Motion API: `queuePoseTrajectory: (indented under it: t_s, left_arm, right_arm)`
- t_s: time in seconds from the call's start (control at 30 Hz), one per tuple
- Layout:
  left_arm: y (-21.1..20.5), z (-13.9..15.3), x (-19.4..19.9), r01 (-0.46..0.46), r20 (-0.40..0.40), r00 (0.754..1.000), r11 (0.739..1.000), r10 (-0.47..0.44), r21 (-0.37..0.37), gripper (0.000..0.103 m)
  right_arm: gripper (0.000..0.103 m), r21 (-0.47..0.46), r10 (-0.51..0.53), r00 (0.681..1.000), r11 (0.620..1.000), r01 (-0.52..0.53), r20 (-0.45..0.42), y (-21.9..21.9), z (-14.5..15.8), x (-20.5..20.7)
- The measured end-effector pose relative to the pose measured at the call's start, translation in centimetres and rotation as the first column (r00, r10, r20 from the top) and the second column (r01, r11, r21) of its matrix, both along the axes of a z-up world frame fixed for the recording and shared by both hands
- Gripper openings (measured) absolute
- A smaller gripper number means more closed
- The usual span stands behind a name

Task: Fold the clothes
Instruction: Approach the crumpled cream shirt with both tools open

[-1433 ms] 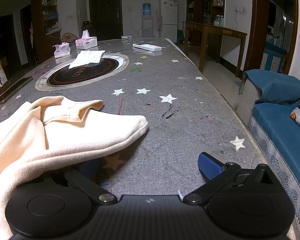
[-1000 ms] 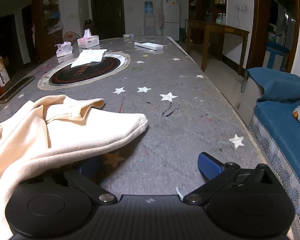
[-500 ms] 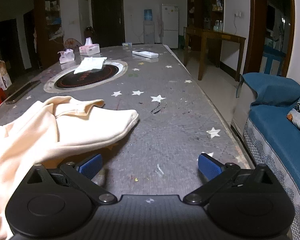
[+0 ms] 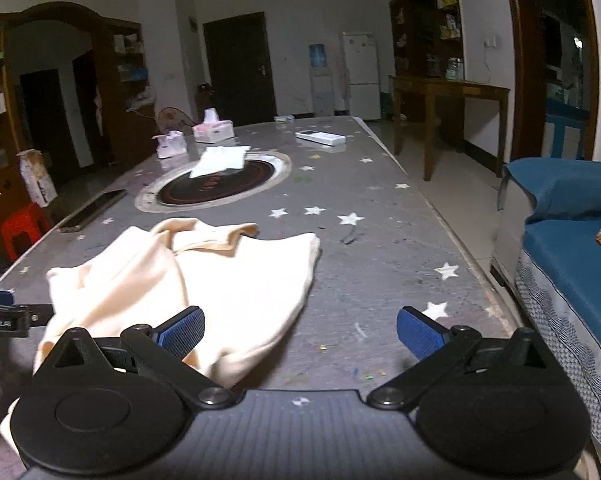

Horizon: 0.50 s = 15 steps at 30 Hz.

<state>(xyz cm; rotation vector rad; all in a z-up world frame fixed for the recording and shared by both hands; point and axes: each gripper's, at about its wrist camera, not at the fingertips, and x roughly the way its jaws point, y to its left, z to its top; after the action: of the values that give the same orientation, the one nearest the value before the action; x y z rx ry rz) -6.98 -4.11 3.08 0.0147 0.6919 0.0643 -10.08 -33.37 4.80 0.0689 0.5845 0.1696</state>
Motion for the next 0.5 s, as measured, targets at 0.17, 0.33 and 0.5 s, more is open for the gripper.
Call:
queuePoseTrajectory:
  t_s: [0.17,0.33,0.5]
  left_arm:
    - [-0.7,0.5,-0.9,0.005,0.008,1.0,1.0,-0.005,-0.002,0.103]
    - [-1.2,1.0,-1.5,-0.011,0.013,1.0,1.0,0.011,-0.016,0.103]
    - [-1.9,1.4,-1.8,-0.009,0.01,1.0,0.999,0.01,-0.034,0.103]
  right_arm:
    - [0.103,0.001,0.048,0.999,0.999,-0.048,0.008,0.7,0.3,-1.2]
    - [0.103,0.009,0.064,0.998,0.998,-0.064,0.02,1.1,0.8,-2.3]
    - [0.103,0.017,0.08,0.997,0.997,-0.08,0.009,1.7,1.1,-2.5]
